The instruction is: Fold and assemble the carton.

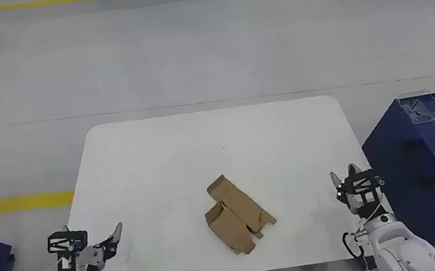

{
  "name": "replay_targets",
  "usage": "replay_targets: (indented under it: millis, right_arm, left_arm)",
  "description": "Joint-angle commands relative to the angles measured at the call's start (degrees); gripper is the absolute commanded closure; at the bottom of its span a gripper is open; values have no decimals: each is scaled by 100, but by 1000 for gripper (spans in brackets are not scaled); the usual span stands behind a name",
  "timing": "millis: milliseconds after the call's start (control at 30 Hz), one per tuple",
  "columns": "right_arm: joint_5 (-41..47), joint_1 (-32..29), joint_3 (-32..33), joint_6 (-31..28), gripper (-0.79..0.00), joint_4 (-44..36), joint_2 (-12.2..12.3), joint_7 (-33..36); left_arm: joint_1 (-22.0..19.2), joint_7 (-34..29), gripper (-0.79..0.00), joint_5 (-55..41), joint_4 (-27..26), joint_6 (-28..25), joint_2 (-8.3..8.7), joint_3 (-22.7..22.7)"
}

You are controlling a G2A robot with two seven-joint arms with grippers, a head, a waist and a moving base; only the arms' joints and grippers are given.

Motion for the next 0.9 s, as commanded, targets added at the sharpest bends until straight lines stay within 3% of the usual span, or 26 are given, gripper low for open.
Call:
replay_targets:
  millis: [0, 133, 233, 300, 400, 567, 867]
  right_arm:
    - [0, 0, 0, 0, -785, 0, 0, 0]
    - [0, 0, 0, 0, -785, 0, 0, 0]
    - [0, 0, 0, 0, -785, 0, 0, 0]
    - [0, 0, 0, 0, -785, 0, 0, 0]
    - [0, 0, 0, 0, -785, 0, 0, 0]
    - [0, 0, 0, 0, -785, 0, 0, 0]
    - [0, 0, 0, 0, -785, 0, 0, 0]
  left_arm:
    - [112, -166, -785, -492, -185, -218, -20, 61]
    - [547, -1288, -785, -3233, -1032, -1009, -69, 60]
    - [644, -2834, -785, -5305, -1300, -1429, -38, 19]
    - [458, -3914, -785, -6431, -1216, -1400, -6, 88]
    - [-96, -4856, -785, -7110, -788, -1195, 15, 407]
    - [-1027, -5352, -785, -7222, 45, -972, -21, 1156]
    - [-1065, -5207, -785, -7608, 126, -941, -47, 1245]
